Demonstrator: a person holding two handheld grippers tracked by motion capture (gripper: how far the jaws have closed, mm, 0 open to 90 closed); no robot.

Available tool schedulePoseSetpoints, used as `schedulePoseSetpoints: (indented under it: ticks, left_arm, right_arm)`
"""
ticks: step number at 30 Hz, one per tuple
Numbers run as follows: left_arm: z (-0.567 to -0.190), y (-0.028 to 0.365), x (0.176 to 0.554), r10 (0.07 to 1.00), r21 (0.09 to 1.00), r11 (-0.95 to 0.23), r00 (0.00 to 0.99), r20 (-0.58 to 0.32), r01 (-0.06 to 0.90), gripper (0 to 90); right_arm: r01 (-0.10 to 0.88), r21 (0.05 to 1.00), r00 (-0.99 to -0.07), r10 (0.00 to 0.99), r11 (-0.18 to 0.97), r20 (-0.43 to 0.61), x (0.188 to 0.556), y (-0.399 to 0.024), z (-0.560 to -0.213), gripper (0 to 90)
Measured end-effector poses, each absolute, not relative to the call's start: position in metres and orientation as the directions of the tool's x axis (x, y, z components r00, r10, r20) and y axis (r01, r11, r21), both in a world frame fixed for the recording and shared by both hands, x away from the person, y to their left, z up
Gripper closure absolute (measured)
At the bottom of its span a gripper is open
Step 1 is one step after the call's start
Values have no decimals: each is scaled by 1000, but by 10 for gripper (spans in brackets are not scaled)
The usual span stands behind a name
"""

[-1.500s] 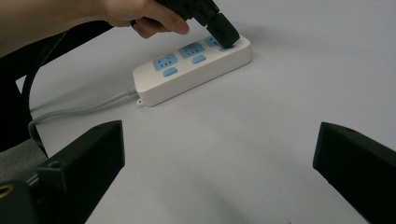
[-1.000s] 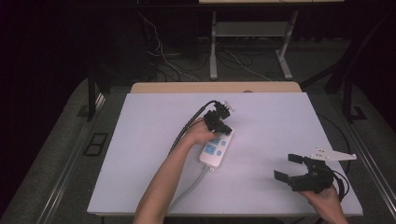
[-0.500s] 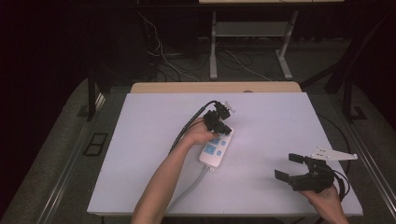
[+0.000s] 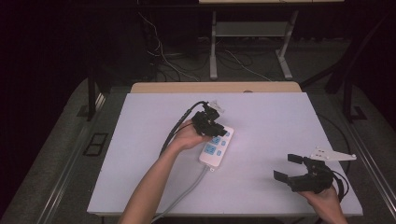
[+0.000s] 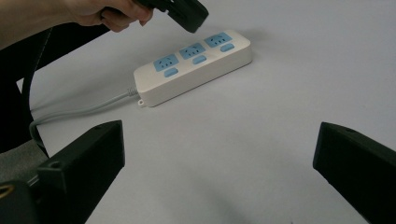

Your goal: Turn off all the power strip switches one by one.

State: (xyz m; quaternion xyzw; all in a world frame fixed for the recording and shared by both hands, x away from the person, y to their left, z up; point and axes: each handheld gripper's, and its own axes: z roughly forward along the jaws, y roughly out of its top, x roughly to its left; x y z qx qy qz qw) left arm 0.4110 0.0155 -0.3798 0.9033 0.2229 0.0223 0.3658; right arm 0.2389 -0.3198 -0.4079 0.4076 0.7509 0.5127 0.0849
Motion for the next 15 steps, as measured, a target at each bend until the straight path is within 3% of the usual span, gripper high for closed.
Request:
schedulePoseSetpoints:
  ticks: [8,15]
  left_arm:
    - [-372,50,400,461,710,-565,874,-151,420,543]
    - [-367,77,391,492,730,-515,853,-176,448,312]
  right_arm:
    - [524,839,-658,696,149,287,239,-318,-408,19]
    - [526,838,-655,698,145,290,239,-319,-408,19]
